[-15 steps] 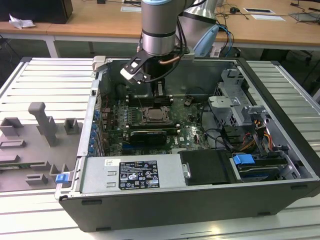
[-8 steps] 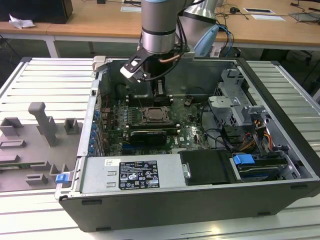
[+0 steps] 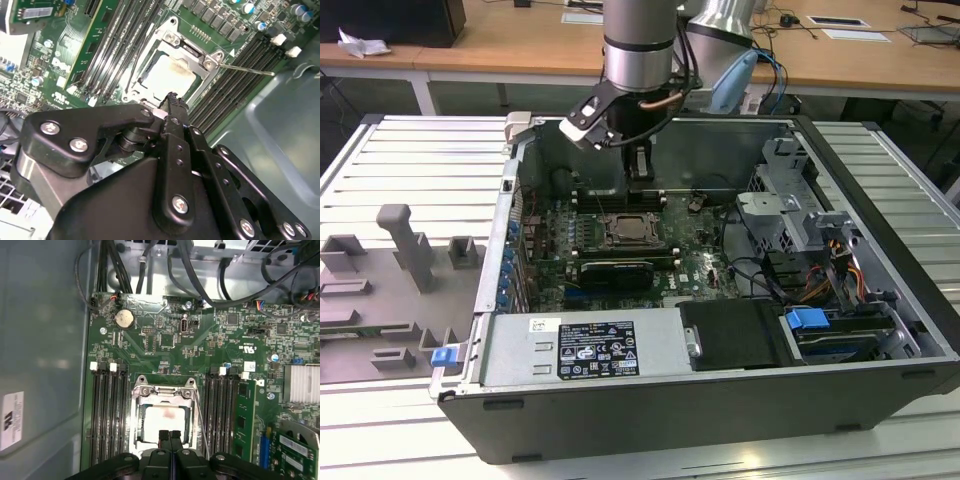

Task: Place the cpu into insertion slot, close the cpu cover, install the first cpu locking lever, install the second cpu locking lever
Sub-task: 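Install the first cpu locking lever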

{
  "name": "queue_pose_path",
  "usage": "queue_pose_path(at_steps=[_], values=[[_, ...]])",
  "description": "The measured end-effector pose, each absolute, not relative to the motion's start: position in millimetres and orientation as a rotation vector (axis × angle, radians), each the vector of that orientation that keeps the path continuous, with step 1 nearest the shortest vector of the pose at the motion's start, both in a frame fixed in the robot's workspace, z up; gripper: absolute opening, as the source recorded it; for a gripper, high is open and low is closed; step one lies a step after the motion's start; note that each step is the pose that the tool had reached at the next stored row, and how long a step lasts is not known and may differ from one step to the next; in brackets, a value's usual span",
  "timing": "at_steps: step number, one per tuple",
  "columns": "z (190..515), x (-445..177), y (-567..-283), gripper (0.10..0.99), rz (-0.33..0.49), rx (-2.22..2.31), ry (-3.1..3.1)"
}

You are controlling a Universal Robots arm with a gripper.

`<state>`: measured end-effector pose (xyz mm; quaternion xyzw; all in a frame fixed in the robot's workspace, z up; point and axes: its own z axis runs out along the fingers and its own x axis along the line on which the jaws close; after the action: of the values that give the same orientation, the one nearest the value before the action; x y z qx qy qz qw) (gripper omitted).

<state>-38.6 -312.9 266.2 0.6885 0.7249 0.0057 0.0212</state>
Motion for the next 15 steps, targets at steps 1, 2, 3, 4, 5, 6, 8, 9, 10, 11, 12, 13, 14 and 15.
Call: queue_pose_path(at_steps=[1,2,3,4,5,6,8,9,10,11,12,13,14,15], values=[[268.6,-38.6,-312.9,0.106,0.018,2.134,2.247],[272.0,-38.6,-313.0,0.106,0.018,2.134,2.247],[273.7,-38.6,-312.9,0.106,0.018,2.134,2.247],[275.0,-38.6,-313.0,0.106,0.018,2.134,2.247],[275.7,-38.6,-312.9,0.106,0.018,2.133,2.248],[275.7,-38.6,-312.9,0.106,0.018,2.126,2.255],[275.8,-38.6,-312.9,0.106,0.02,2.059,2.316],[275.8,-38.6,-312.9,0.106,0.02,2.037,2.337],[275.8,-38.6,-312.9,0.106,0.021,2.014,2.356],[275.8,-38.6,-312.9,0.106,0.022,1.996,2.372],[275.8,-38.6,-312.9,0.106,0.022,1.97,2.394],[275.8,-38.6,-312.9,0.106,0.023,1.949,2.411],[275.8,-38.6,-312.9,0.106,0.024,1.914,2.439],[275.8,-38.6,-312.9,0.106,0.024,1.89,2.458]])
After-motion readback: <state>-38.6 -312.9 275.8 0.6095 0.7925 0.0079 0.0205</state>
